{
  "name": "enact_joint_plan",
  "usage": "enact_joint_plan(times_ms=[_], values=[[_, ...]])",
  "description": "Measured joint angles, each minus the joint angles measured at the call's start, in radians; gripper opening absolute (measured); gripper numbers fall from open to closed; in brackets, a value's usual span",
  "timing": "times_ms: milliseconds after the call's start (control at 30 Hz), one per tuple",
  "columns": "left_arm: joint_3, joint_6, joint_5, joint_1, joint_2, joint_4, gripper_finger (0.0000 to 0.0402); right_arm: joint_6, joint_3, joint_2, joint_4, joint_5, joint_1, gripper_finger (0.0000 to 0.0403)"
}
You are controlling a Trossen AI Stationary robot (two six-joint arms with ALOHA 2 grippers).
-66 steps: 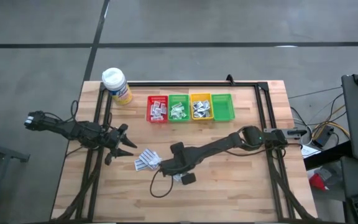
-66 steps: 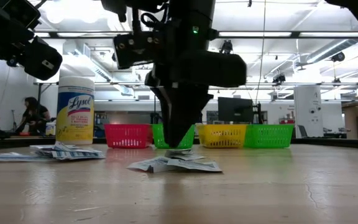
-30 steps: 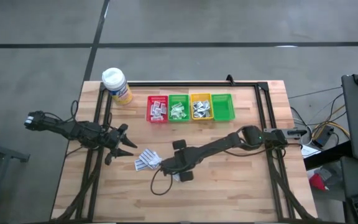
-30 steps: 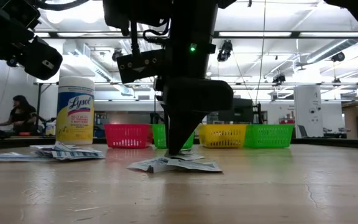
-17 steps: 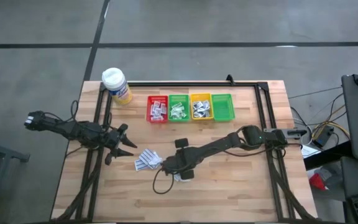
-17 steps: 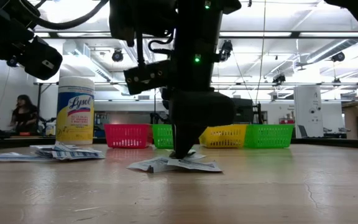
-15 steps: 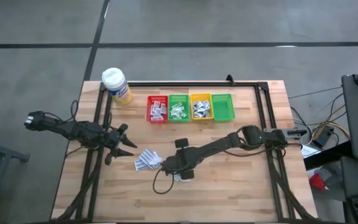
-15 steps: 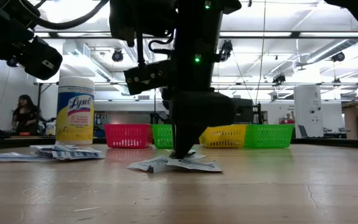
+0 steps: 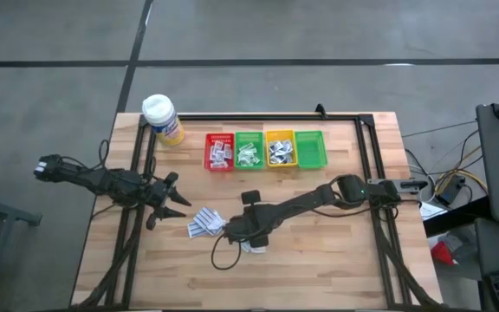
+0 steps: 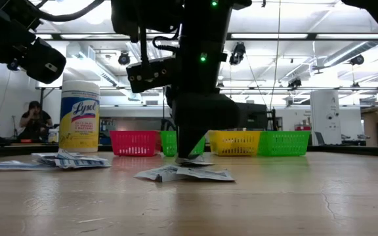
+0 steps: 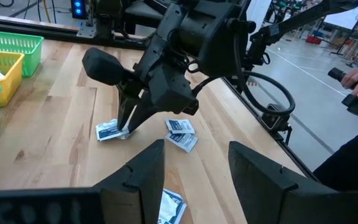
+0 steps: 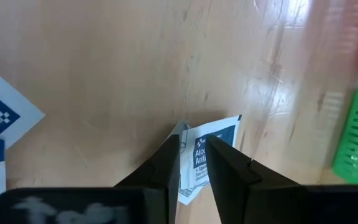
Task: Pick & Place First Aid Supplies
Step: Put the alcohol pad into the yellow bin
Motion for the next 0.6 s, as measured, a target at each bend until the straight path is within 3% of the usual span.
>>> enact_joint_plan(times_ms=[367, 600], values=[[0.000, 0.000, 0.000, 0.000, 0.000, 0.000, 0.0172, -0.001, 0.000, 0.000, 0.001, 0.002, -0.003, 0.0081], [0.000, 0.000, 0.000, 0.000, 0.000, 0.000, 0.0172, 0.013, -0.001, 0.000, 0.002, 0.002, -0.004, 0.0053]])
